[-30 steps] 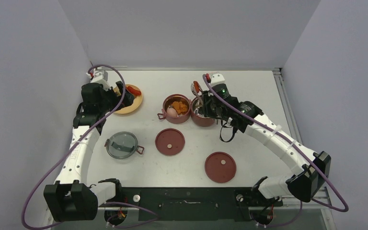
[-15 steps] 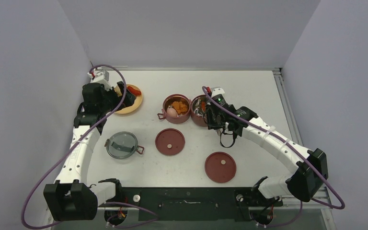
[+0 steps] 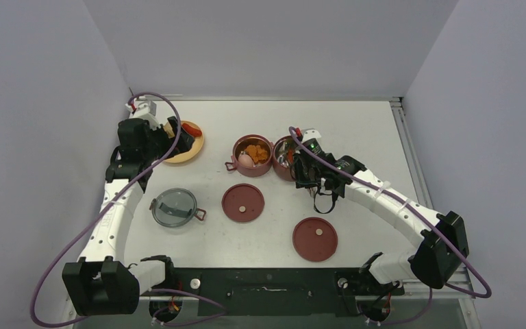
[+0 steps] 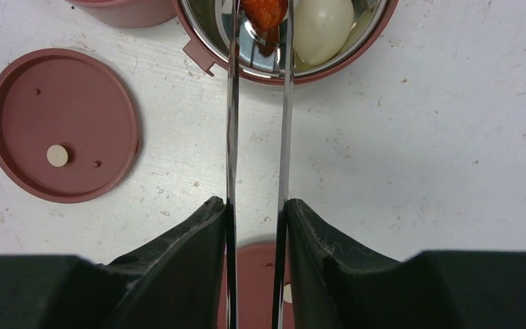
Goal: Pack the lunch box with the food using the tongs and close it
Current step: Place the fake food in the packing box, then move the packing box with the plate.
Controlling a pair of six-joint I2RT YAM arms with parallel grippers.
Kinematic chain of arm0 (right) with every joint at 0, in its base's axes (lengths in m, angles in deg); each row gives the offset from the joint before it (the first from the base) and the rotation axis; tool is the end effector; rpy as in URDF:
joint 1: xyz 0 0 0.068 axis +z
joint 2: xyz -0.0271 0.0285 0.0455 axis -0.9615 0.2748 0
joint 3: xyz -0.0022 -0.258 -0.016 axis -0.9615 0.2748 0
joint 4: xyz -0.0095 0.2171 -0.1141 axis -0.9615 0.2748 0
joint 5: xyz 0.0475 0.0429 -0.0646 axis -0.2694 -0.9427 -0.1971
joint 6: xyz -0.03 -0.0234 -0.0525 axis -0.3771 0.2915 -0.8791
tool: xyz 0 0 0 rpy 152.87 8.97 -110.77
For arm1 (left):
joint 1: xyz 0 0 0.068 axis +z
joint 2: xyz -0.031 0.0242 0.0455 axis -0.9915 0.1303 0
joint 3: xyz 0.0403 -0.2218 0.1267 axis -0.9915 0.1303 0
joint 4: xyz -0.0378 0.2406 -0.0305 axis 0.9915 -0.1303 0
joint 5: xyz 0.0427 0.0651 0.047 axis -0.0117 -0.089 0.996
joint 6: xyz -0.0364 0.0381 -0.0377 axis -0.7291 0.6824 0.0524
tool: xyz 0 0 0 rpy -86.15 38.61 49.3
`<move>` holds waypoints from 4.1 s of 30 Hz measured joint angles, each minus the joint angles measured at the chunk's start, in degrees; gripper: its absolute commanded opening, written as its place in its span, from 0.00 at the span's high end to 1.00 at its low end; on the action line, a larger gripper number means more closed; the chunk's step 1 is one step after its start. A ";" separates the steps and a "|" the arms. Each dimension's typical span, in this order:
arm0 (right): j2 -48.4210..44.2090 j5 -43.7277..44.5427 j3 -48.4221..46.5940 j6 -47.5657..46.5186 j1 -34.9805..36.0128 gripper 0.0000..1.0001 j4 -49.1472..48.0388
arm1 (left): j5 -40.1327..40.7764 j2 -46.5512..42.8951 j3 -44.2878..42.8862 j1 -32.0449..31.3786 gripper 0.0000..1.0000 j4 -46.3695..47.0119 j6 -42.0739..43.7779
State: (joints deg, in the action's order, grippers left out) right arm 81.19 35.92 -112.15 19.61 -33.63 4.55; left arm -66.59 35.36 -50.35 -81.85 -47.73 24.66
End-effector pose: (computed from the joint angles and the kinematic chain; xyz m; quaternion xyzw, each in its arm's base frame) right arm 0.2167 0.1735 0.2670 -0.1001 0.9379 0.1072 0.3144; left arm 0.2613 -0.0077 0.3148 -0.1161 0.8442 -0.1876 0.4885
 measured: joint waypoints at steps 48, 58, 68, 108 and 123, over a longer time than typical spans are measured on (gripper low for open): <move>5.92 -3.96 -7.32 -5.97 6.86 0.55 -16.26 | -0.31 17.94 -1.66 -0.04 0.00 0.55 0.35; 19.85 -14.29 -17.59 -10.34 6.95 0.55 -21.75 | -0.61 22.14 -3.02 1.36 0.04 2.67 -0.57; 35.74 -18.51 -32.46 -16.20 9.18 0.57 -21.38 | 0.63 20.33 -2.84 10.32 0.11 4.24 -1.86; 42.49 -18.23 -33.59 -15.23 8.98 0.62 -24.55 | 5.57 43.36 -15.21 14.45 0.77 -1.49 -2.78; 32.26 -18.18 -26.47 -11.39 7.61 0.62 -26.80 | 10.67 44.76 -18.05 10.97 0.99 -4.92 1.16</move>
State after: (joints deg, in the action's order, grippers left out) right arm 113.45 17.74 -138.62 8.22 -26.02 -22.24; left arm -55.92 80.13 -68.40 -70.88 -52.65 25.82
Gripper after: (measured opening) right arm 0.381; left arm 0.067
